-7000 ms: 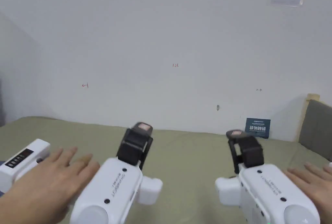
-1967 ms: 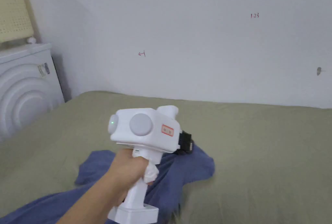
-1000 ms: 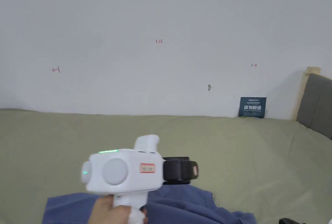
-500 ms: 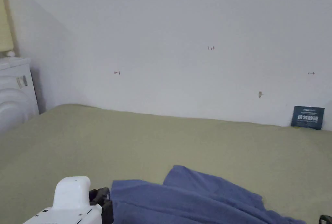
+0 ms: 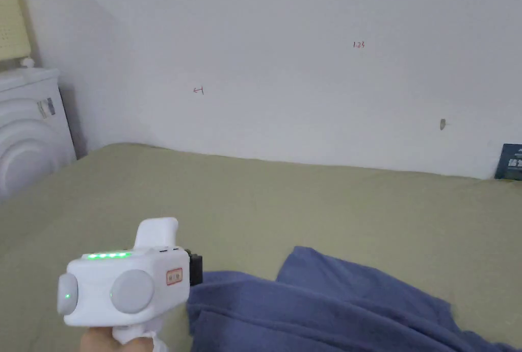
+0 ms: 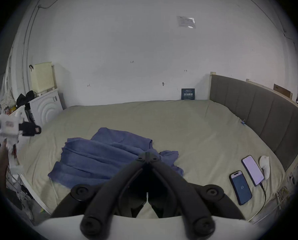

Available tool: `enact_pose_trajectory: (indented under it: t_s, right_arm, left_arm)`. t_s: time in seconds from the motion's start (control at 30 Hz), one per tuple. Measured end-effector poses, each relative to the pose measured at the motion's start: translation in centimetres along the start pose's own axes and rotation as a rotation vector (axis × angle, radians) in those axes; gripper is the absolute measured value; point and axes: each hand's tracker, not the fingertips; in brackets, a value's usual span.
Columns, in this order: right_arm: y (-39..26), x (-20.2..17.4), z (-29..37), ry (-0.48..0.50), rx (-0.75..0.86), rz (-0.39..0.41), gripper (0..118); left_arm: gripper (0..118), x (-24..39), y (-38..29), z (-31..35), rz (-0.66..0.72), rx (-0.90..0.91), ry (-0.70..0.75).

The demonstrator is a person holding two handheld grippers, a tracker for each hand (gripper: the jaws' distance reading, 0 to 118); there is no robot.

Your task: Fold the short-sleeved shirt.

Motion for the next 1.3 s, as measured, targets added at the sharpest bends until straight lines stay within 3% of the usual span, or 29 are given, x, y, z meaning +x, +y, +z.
enact_pose_trajectory:
  t_s: [0.2, 0.33, 0.37, 0.43, 0.47, 0.5, 0.6, 0.7, 0.77, 0.8, 0.87, 0.9, 0.93, 1.0, 1.07, 1.17, 1.2, 1.27, 1.3]
  right_arm:
    - [-0.4, 0.6, -3.1, -0.020, -0.058, -0.009, 0]
    - [-1.2, 1.3, -4.8, -0.039, -0.091, -0.002, 0]
    - [-1.4, 1.4, -5.1, -0.035, -0.103, 0.001, 0]
    - [-2.0, 1.5, -5.7, -0.021, -0.129, 0.018, 0]
    - [-2.2, 1.4, -5.9, -0.023, -0.136, 0.025, 0]
    - [-2.4, 1.3, -6.0, -0.018, -0.144, 0.039, 0]
    - [-3.1, 1.3, -6.2, -0.011, -0.155, 0.044, 0]
    - [-3.4, 1.3, -6.1, 0.018, -0.164, 0.017, 0]
    - [-3.6, 1.2, -5.9, 0.023, -0.164, 0.015, 0]
    - [-3.7, 1.2, -5.8, 0.021, -0.161, 0.021, 0]
    - [-3.8, 1.3, -5.7, 0.016, -0.161, 0.026, 0]
    - [-3.9, 1.5, -5.6, 0.010, -0.154, 0.025, 0]
    - [-4.0, 1.8, -5.6, 0.003, -0.139, 0.021, 0]
    - [-3.9, 2.5, -5.9, -0.020, -0.137, 0.009, 0]
    - [-4.0, 3.9, -6.5, -0.041, -0.135, -0.035, 0]
    - [-3.8, 6.8, -8.3, 0.014, -0.171, -0.151, 1]
    - [-3.6, 7.8, -9.1, 0.026, -0.191, -0.172, 11]
    - [-3.2, 9.2, -11.7, 0.055, -0.267, -0.154, 66]
    - [-3.3, 9.8, -12.7, 0.059, -0.244, -0.155, 84]
  left_arm:
    - [0, -2.7, 3.9, -14.4, -0.067, -0.315, 0.040]
    - [0, -4.4, 3.7, -21.1, 0.045, -0.448, 0.006]
    - [6, -4.4, 3.7, -21.9, 0.073, -0.442, 0.019]
    - [90, -4.2, 3.4, -22.8, 0.059, -0.428, 0.027]
    - [116, -3.9, 3.3, -23.0, 0.043, -0.418, 0.023]
    - [118, -3.5, 3.3, -23.1, 0.036, -0.387, 0.018]
    - [118, -2.5, 3.1, -24.4, 0.045, -0.435, 0.011]
    - [118, -2.1, 2.1, -26.3, 0.005, -0.486, 0.096]
    - [113, -2.0, 1.2, -27.1, 0.029, -0.549, 0.088]
    - [109, -1.8, 1.2, -27.1, -0.034, -0.540, 0.137]
    - [86, -1.2, 1.6, -26.0, -0.059, -0.490, 0.148]
    - [54, -1.0, 1.9, -25.3, -0.047, -0.497, 0.147]
    - [2, -0.9, 2.2, -24.3, -0.055, -0.476, 0.116]
    - [2, -0.3, 2.3, -23.7, -0.012, -0.478, -0.031]
    - [2, 0.5, 2.3, -22.9, -0.054, -0.484, -0.004]
    - [2, 1.2, 2.5, -22.0, -0.106, -0.465, -0.036]
    - [2, 1.8, 2.5, -21.0, -0.105, -0.470, -0.057]
    - [2, 1.9, 2.5, -20.7, -0.103, -0.463, -0.086]
    - [2, 2.0, 2.5, -20.7, -0.102, -0.465, -0.089]
